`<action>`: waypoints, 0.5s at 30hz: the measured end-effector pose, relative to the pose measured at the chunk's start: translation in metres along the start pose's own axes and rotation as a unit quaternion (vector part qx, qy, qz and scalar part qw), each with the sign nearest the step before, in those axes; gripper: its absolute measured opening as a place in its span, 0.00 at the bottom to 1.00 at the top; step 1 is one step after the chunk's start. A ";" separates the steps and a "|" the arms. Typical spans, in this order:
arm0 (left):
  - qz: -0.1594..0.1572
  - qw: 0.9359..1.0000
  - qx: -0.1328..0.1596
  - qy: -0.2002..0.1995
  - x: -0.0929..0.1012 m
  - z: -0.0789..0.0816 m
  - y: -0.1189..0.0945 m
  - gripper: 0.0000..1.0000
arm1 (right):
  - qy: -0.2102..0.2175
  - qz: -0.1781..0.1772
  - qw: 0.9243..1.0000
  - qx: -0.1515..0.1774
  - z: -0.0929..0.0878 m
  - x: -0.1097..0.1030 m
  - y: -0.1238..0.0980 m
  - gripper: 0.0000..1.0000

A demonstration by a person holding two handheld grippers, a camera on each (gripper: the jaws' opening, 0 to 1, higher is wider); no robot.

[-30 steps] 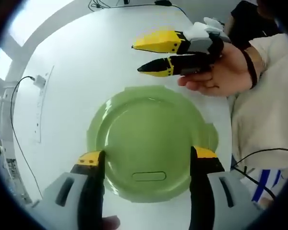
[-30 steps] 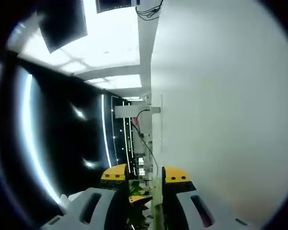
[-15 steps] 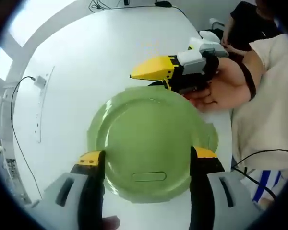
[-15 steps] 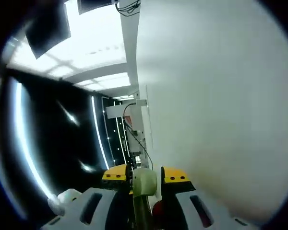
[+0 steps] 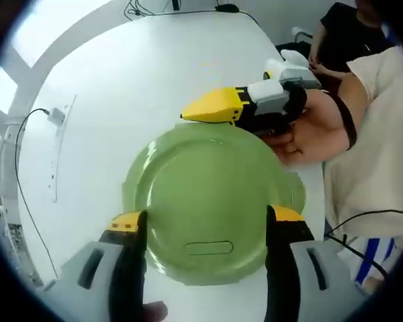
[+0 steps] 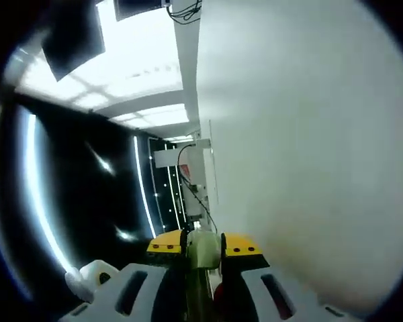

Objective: Open container latches remove lid place lid upside down on tabletop take tomato from container place on tabletop

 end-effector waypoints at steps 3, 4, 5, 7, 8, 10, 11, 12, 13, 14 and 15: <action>0.000 1.000 0.002 0.001 0.000 0.000 0.000 0.64 | 0.006 0.002 1.000 -0.005 0.001 0.001 0.000 0.13; -0.001 1.000 0.001 0.002 0.000 0.000 0.000 0.64 | 0.012 0.001 1.000 -0.009 0.001 0.002 0.000 0.13; -0.001 1.000 0.001 0.003 0.000 0.000 0.000 0.64 | 0.019 0.001 1.000 -0.013 0.002 0.002 0.000 0.12; -0.001 1.000 -0.001 0.005 0.000 0.001 0.000 0.64 | 0.020 -0.002 1.000 -0.017 0.002 0.001 0.000 0.10; -0.002 1.000 -0.003 0.006 0.000 0.001 0.001 0.64 | 0.013 -0.001 1.000 -0.018 0.003 0.001 -0.001 0.10; -0.002 1.000 -0.006 0.008 0.000 0.002 0.001 0.64 | -0.006 -0.003 1.000 -0.021 0.003 0.000 -0.001 0.09; -0.003 1.000 -0.007 0.009 0.000 0.002 0.001 0.64 | -0.009 -0.002 1.000 -0.019 0.004 -0.001 -0.001 0.09; -0.003 1.000 -0.008 0.010 0.000 0.003 0.001 0.64 | -0.016 0.000 1.000 -0.017 0.004 0.000 -0.001 0.08; -0.003 1.000 -0.009 0.011 0.000 0.003 0.001 0.64 | -0.012 -0.001 1.000 -0.022 0.005 0.000 -0.001 0.08; -0.003 1.000 -0.010 0.011 0.000 0.003 0.001 0.64 | -0.013 -0.001 1.000 -0.021 0.005 0.000 -0.001 0.08; -0.003 1.000 -0.010 0.011 -0.001 0.003 0.001 0.64 | -0.033 -0.002 0.999 -0.020 0.005 -0.001 -0.001 0.07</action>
Point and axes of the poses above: the point that each gripper's makers call its tool centre point, and the gripper's own axes: y roughly forward along the fingers, x roughly to its right, z roughly out of its top, the point moved 7 cm from there along -y, roughly backward along the fingers, and after that the axes turned 4 degrees about -z, right-handed, at the moved point
